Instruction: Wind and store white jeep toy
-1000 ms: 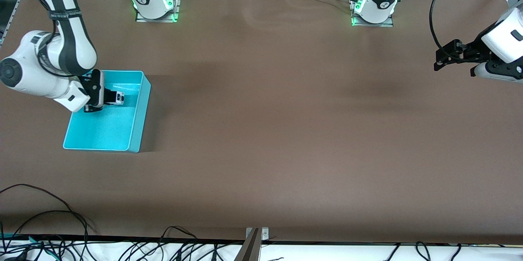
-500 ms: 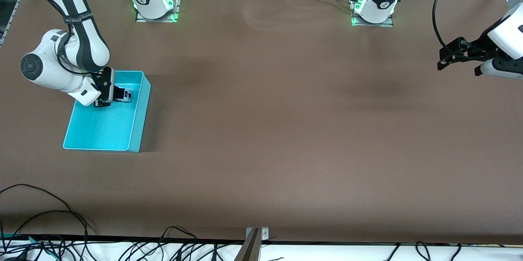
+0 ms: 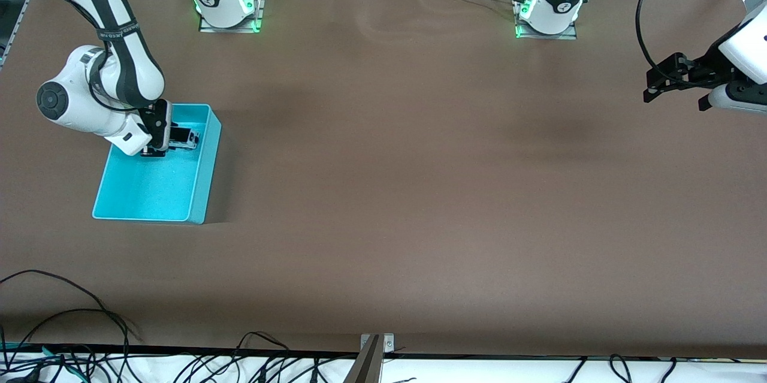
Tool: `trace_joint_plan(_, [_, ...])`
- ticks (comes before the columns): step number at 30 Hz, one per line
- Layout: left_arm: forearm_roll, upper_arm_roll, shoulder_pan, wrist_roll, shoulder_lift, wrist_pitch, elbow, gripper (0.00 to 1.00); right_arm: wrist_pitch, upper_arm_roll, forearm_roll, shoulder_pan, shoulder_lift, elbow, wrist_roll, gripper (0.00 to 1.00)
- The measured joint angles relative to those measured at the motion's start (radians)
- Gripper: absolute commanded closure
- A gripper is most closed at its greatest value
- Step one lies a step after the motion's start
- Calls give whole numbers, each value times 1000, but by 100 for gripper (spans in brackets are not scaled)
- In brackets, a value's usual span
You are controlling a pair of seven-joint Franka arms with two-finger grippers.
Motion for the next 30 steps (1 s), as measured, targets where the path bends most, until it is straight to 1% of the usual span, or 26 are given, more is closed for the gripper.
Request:
trace_joint_plan(6, [0,0,0,0,1,0,0,0,1,1,2,1,0,5,-2,0])
trace_joint_plan(10, [0,0,0,0,2,0,0,0,-17,5,2,4,-5,38,-13,0])
trace_joint_plan(15, [0,0,2,0,3,0,0,0,-124,9,2,12,-13,136,-17,0])
trace_joint_plan(22, [0,1,5,0,13,3,3,0,-291,10,7,23,-27,309,0,0])
trace_joint_plan(30, [0,1,11,0,15,3,7,0,-428,10,8,31,-31,483,201,0])
